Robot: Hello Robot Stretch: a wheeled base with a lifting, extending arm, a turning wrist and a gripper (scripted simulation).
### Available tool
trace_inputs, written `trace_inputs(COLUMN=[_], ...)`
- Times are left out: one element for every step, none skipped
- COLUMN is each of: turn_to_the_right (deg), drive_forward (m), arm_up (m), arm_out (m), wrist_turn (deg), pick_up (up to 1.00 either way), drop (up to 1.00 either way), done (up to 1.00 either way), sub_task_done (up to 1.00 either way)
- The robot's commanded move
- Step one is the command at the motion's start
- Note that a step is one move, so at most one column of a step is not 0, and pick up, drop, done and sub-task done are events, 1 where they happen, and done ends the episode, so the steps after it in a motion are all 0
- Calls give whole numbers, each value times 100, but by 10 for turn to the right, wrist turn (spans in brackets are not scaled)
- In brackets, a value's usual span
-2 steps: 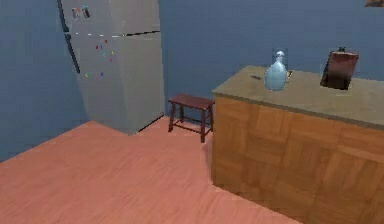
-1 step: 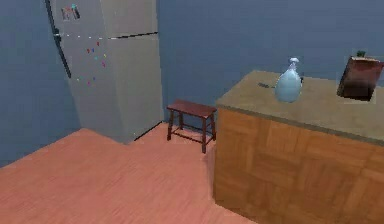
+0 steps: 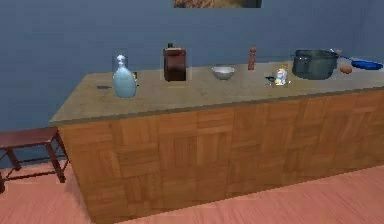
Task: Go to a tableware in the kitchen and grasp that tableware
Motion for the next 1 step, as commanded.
trace_inputs(turn_to_the_right=[90], drive_forward=[0], arm_up=[0], arm_out=[0], wrist_turn=[0], pick_up=[0], drop=[0], done=[0], sub_task_done=[0])
